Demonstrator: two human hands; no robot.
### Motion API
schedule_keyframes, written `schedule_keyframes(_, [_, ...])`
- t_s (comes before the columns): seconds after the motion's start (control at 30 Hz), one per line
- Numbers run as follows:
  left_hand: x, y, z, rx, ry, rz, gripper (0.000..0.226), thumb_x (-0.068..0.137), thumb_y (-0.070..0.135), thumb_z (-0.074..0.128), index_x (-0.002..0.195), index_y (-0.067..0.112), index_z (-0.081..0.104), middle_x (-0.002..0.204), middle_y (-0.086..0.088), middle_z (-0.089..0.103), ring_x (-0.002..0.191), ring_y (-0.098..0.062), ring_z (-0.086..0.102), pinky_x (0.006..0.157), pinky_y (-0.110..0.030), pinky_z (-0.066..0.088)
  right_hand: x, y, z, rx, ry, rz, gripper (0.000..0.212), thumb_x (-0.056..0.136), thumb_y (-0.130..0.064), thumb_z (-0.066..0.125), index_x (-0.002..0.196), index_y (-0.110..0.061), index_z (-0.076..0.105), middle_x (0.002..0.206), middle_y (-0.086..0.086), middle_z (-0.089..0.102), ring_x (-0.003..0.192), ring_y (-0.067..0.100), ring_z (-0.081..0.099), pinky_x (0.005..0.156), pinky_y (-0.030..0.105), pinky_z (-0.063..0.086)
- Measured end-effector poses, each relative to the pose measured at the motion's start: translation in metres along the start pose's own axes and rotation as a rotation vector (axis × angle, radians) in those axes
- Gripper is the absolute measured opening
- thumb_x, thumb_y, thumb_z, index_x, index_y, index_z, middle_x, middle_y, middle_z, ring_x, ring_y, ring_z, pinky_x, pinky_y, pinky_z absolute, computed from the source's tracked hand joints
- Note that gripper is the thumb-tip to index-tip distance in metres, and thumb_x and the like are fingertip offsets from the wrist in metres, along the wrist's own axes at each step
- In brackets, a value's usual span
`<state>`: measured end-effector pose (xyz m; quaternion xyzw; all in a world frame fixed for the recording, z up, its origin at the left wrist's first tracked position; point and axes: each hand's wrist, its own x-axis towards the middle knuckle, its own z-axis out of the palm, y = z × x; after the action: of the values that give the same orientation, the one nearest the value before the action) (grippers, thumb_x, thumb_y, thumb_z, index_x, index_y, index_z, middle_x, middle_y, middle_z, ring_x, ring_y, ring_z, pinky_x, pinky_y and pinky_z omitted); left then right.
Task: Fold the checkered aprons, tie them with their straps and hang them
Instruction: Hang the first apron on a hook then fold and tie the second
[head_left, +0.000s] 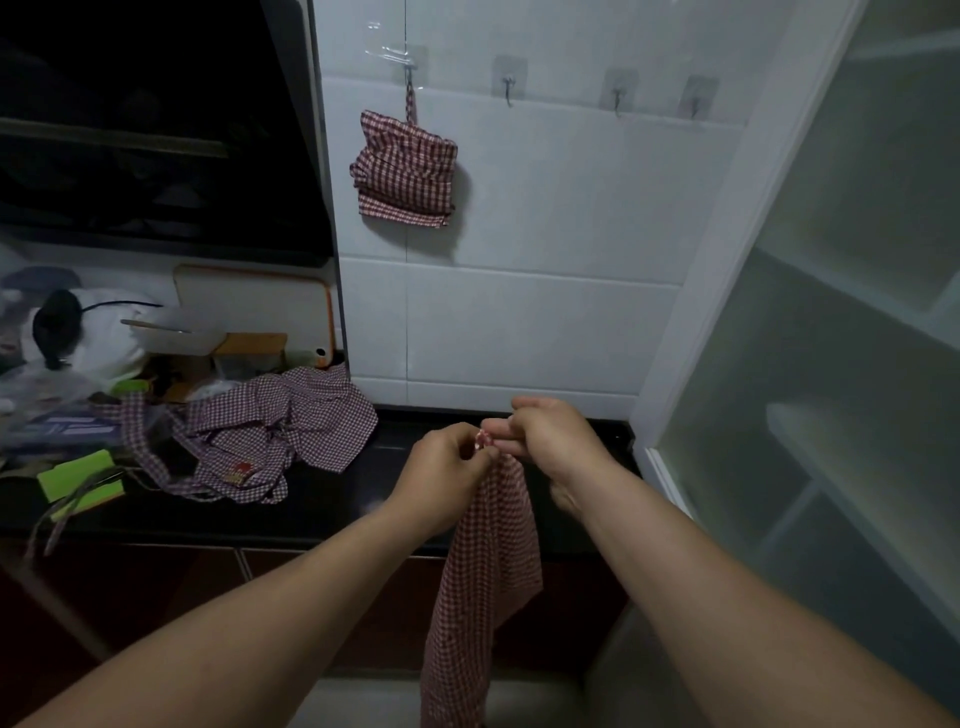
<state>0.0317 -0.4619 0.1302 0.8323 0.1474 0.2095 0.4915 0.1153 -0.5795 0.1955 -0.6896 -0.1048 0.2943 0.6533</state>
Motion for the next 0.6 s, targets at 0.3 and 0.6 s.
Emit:
schedule_keyframes(0.3, [0.002, -0.004, -0.012, -0.184, 0.017, -0.025, 0.014, 0.1, 0.034, 0.068, 0.104, 0.022, 0.074, 0.095, -0.001, 0.077, 0.092, -0.022, 0.074, 0.088, -0.058, 0.058, 0.012, 0.013, 0.005, -0.046, -0.016, -0.109, 0.064, 0.097, -0.01, 0.048, 0.156, -0.031, 0.033, 0.115, 0.01, 0.064, 0.106, 0.027, 0.074, 0.101, 0.048, 0.057])
schedule_keyframes(0.6, [0.023, 0.006, -0.041, -0.194, -0.072, -0.04, 0.025, 0.11, 0.029, 0.049, 0.099, 0.018, 0.068, 0.097, -0.002, 0.074, 0.094, -0.014, 0.069, 0.091, -0.039, 0.052, 0.043, 0.008, -0.032, -0.269, 0.063, -0.252, 0.025, 0.099, 0.0, 0.054, 0.109, -0.021, 0.063, 0.124, 0.015, 0.069, 0.106, 0.025, 0.07, 0.077, 0.025, 0.052])
